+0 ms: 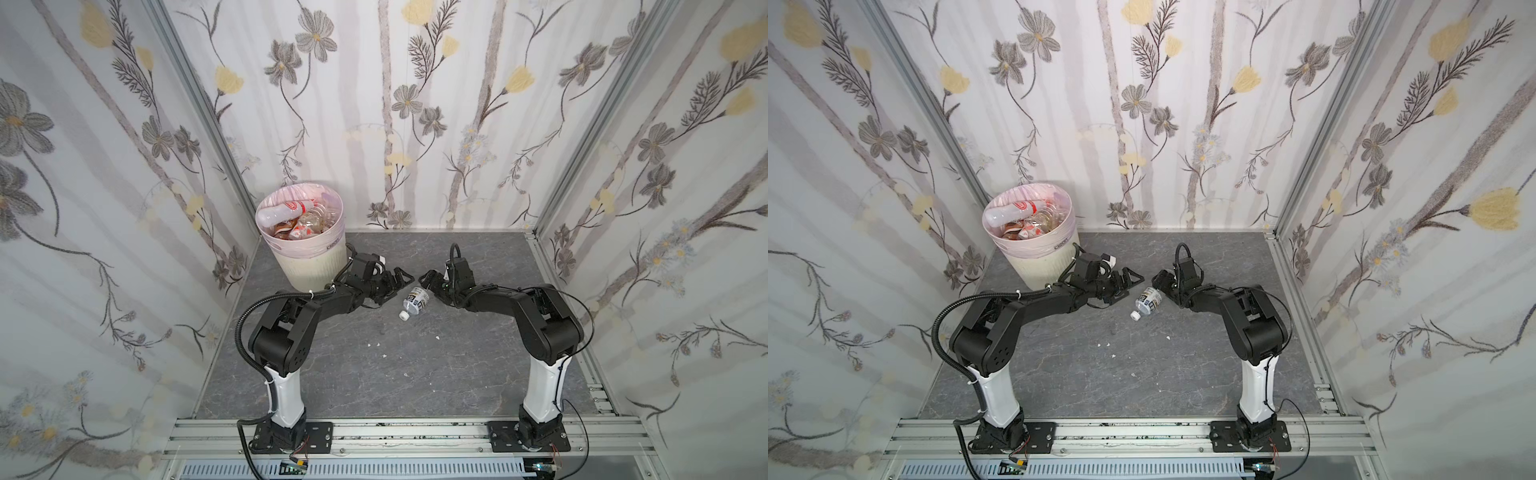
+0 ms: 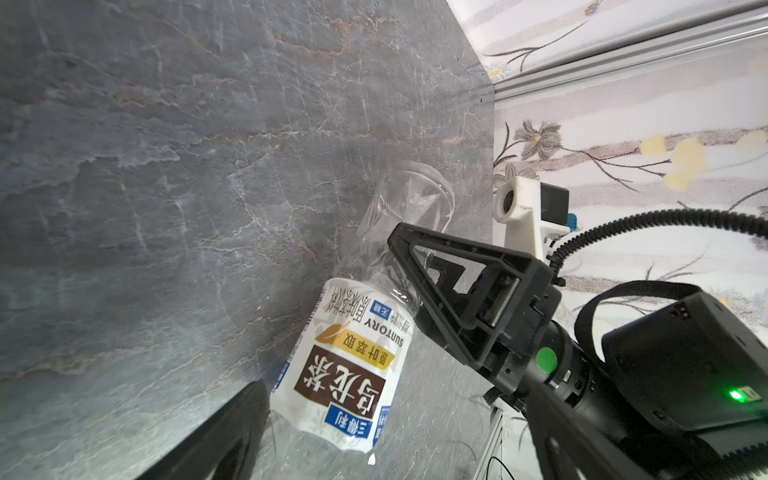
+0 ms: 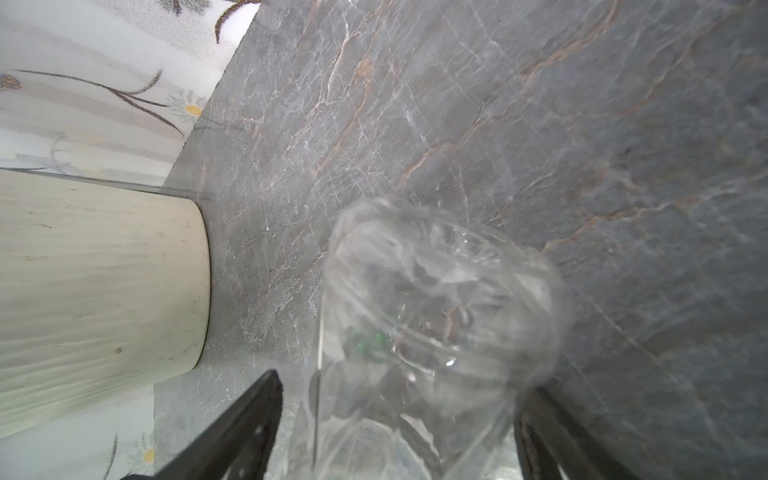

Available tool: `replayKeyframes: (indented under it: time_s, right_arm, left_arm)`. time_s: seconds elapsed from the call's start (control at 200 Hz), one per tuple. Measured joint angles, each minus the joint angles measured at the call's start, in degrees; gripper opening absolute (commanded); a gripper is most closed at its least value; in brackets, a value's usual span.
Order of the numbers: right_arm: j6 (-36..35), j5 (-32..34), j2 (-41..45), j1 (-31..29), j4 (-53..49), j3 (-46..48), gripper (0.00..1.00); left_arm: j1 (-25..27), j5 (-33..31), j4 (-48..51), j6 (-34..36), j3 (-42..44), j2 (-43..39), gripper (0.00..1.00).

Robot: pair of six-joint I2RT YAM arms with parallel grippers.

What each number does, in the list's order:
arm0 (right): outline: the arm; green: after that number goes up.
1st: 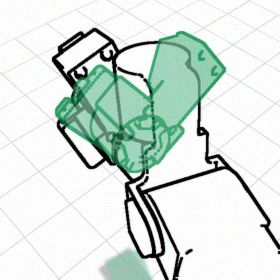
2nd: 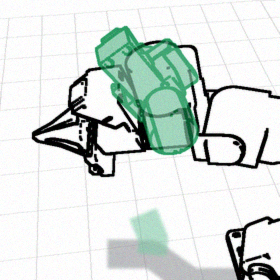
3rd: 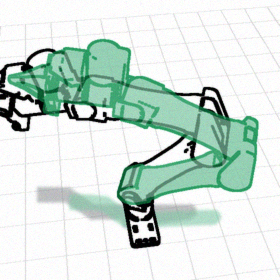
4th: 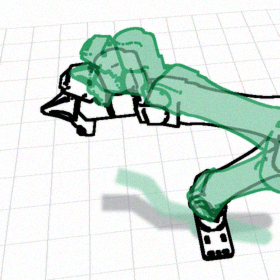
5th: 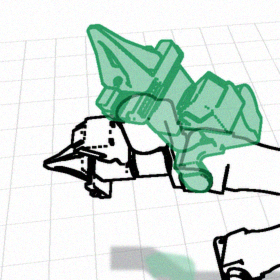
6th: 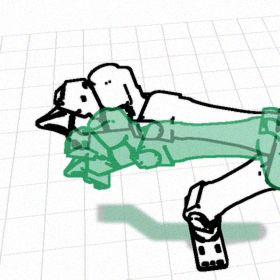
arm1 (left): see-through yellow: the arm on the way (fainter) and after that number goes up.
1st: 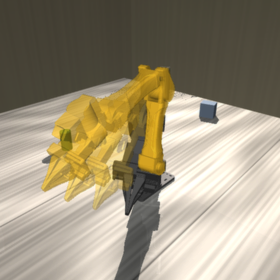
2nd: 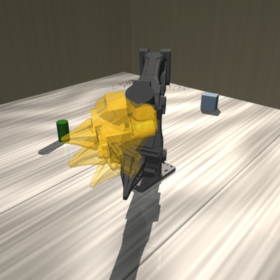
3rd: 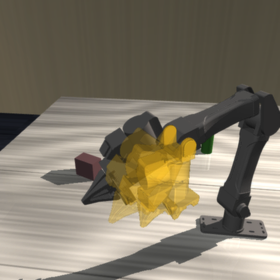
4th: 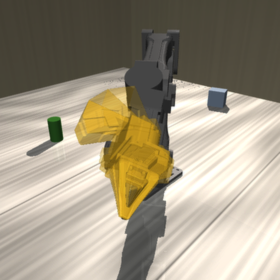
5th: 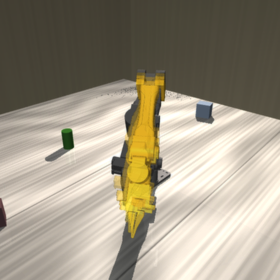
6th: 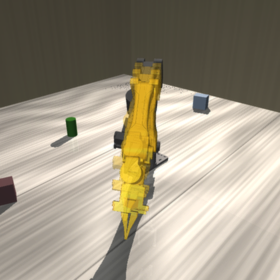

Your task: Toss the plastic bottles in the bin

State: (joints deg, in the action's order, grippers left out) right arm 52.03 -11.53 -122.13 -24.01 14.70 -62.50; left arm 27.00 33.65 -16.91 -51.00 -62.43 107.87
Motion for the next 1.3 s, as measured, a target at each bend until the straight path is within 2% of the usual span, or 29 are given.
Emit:
replayKeyframes:
  time_s: [0.085, 0.235, 0.445, 0.719, 0.979, 1.299]
  right_arm:
    - [0.31, 0.0, -0.33, -0.02, -0.04, -0.09, 0.69]
    - [1.46, -0.5, -0.72, -0.09, 0.74, -0.02, 0.66]
    - [2.58, -0.76, -0.72, -0.17, 2.05, 0.66, 0.51]
    - [2.71, -1.36, 2.36, 1.25, 2.64, 3.1, 0.5]
    - [-0.44, -1.62, 12.15, 2.14, 0.92, 2.12, 0.5]
    - [-4.15, -1.62, 20.9, 2.05, 0.09, 1.36, 0.5]
  left_arm:
    - [0.0, 0.02, -0.28, -0.04, 0.48, -0.11, 1.0]
    - [-0.07, 0.04, -0.42, -0.04, 1.27, -0.39, 1.0]
    - [-0.07, 0.0, -0.59, -0.02, 1.92, -1.66, 1.0]
    - [0.85, -0.98, -0.83, 0.81, 3.26, -4.83, 1.0]
    - [4.13, -3.5, -1.31, 6.08, 2.86, -7.15, 1.0]
    - [8.04, -6.05, 2.01, 13.2, -5.16, -7.1, 1.0]
